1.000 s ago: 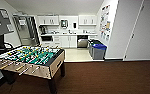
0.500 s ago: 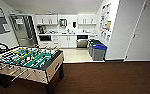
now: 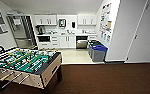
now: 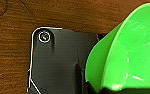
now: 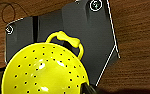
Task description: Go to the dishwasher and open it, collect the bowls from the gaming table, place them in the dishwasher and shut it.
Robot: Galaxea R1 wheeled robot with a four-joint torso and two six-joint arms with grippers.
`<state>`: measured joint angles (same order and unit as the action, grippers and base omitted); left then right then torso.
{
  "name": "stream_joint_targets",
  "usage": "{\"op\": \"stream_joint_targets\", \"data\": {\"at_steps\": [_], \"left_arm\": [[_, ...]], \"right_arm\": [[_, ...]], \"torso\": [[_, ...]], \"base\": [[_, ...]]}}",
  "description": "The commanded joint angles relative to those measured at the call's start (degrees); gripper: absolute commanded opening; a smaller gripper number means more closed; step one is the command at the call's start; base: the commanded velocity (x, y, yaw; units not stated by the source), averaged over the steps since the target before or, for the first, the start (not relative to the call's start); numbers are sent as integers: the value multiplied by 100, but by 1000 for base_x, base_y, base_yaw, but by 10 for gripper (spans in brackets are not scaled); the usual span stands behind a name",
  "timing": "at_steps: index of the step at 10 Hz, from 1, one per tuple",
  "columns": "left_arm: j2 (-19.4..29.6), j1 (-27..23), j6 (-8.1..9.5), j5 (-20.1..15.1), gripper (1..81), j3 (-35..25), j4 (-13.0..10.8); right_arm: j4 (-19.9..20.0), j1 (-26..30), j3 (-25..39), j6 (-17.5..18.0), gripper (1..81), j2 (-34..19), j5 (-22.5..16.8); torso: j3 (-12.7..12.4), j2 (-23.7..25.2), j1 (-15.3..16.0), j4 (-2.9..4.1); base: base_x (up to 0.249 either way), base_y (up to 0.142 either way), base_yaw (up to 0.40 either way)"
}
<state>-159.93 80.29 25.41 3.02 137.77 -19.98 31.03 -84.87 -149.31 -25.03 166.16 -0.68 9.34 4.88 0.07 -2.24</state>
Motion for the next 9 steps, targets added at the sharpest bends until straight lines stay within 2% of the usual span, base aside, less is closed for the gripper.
{"op": "stream_joint_targets", "data": {"at_steps": [1, 9], "left_arm": [[66, -307, -44, -223, 10, -74, -85], [75, -307, -44, -214, 10, -74, -85]], "right_arm": [[-26, 299, 17, -20, 10, -80, -380], [-26, 299, 17, -20, 10, -71, -372]], "torso": [[0, 2, 0, 0], [-2, 5, -7, 0]], "base": [[163, 0, 0], [167, 0, 0]]}}
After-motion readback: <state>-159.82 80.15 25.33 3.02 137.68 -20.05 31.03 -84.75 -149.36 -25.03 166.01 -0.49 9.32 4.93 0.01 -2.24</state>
